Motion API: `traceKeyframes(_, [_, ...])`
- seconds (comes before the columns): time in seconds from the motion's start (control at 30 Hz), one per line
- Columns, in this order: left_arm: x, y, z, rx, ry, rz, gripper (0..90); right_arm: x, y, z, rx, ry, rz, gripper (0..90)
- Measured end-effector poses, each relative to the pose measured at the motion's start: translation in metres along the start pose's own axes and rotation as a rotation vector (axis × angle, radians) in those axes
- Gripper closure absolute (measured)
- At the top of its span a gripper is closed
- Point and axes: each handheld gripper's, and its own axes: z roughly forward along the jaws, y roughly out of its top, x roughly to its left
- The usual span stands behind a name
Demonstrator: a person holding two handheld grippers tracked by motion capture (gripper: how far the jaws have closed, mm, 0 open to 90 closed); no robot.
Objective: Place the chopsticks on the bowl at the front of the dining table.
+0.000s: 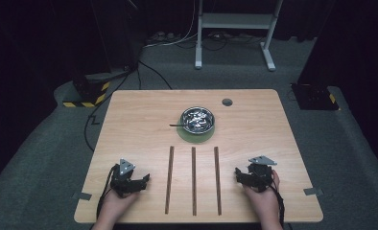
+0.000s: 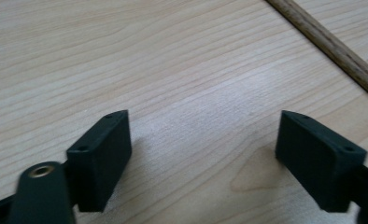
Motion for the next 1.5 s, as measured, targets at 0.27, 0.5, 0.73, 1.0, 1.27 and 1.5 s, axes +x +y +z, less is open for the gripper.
traceKeyframes(0.27, [0.000,0.001,0.001,0.018,0.022,-0.022,7.4,0.011,0.001,-0.005,-0.020,0.014,-0.016,26.7])
traceKeyframes(0.5, [-0.001,0.001,0.002,0.025,0.015,-0.014,3.9,0.031,0.003,-0.009,-0.045,0.051,-0.026,27.9])
traceKeyframes(0.73, [-0.002,0.001,0.002,0.024,0.002,0.003,4.1,0.050,0.006,-0.009,-0.053,0.097,-0.055,40.2])
traceKeyframes(1.0, [-0.002,0.000,0.001,0.022,-0.001,0.001,4.7,0.064,0.005,-0.005,-0.049,0.137,-0.093,48.5])
traceKeyframes(1.27, [-0.003,0.000,0.001,0.020,-0.010,0.018,5.6,0.066,0.005,-0.002,-0.032,0.163,-0.094,50.2])
traceKeyframes(1.5, [-0.004,0.000,0.000,0.019,-0.012,0.018,6.2,0.062,0.004,0.000,-0.019,0.152,-0.081,52.8])
